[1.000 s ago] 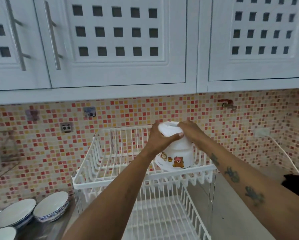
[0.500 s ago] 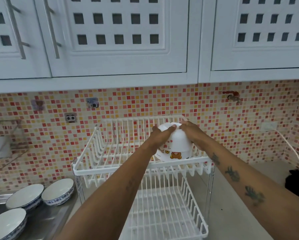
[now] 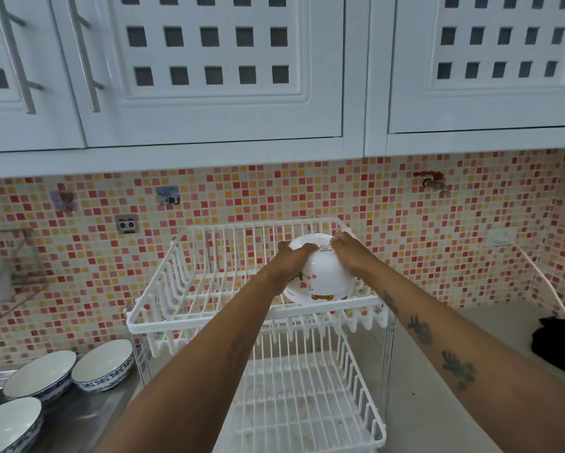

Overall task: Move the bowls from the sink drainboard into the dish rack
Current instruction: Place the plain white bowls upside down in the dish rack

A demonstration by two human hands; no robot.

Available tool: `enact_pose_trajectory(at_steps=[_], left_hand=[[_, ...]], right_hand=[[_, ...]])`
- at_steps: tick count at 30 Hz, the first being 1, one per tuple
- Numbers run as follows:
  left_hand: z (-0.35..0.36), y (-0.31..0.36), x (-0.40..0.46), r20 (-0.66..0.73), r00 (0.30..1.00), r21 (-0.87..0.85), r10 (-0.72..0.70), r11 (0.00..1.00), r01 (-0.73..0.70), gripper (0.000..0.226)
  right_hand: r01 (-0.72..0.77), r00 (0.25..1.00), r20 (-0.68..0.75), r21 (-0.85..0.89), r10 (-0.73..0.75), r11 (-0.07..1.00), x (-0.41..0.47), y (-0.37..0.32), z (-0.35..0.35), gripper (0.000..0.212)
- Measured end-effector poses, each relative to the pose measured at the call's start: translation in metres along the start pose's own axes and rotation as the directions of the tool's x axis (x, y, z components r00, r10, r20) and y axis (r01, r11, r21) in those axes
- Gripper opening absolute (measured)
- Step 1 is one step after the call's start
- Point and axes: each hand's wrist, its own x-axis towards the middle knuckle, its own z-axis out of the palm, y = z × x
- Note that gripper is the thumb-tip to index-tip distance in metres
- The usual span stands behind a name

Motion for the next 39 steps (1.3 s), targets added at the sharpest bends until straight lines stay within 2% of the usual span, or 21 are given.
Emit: enact_pose_trajectory(at_steps=[4,11,14,17,22,27,32,36,39], left_hand=[[-0.001,0.001,-0.002,0.004,1.000,0.021,0.012,1.000,-0.012,0.076],[-0.005,0.003,-0.013,0.018,1.000,0.049,0.010,0.999,-0.011,0.077],[-0.008,0.008,-0.025,0.048,0.998,0.106,0.031,0.994,-0.036,0.073],[-0.017,0.012,-0.034,0.058,0.998,0.233,0.040,0.971,-0.052,0.082],[-0.046,0.017,-0.054,0.069,0.994,0.248,0.085,0.964,-0.099,0.080],[-0.089,0.009,-0.080,-0.064,0.980,0.202,0.186,0.964,-0.170,0.063],[-0.137,-0.007,-0.098,-0.239,0.954,0.124,0.183,0.980,-0.156,0.058],[-0.181,-0.016,-0.114,-0.350,0.912,0.041,0.213,0.976,-0.212,0.059],[-0.216,-0.025,-0.124,-0.452,0.876,-0.034,0.172,0.977,-0.209,0.060]], right_hand=[[-0.006,1.000,0.003,-0.093,0.006,0.996,0.000,0.001,0.001,0.050],[0.009,1.000,-0.003,-0.116,-0.010,0.993,-0.004,-0.001,0.002,0.048],[0.048,0.990,-0.120,-0.180,-0.070,0.983,-0.009,-0.003,0.005,0.043],[0.110,0.950,-0.261,-0.228,-0.169,0.967,-0.011,-0.007,0.005,0.034],[0.207,0.911,-0.345,-0.093,-0.226,0.974,-0.019,-0.019,0.002,0.034],[0.317,0.900,-0.321,0.018,-0.295,0.948,-0.035,-0.065,0.035,0.028],[0.414,0.895,-0.236,0.117,-0.379,0.903,-0.051,-0.118,0.085,0.027],[0.404,0.915,-0.136,0.242,-0.381,0.882,-0.062,-0.150,0.126,0.034],[0.377,0.922,-0.052,0.343,-0.383,0.860,-0.076,-0.174,0.153,0.038]])
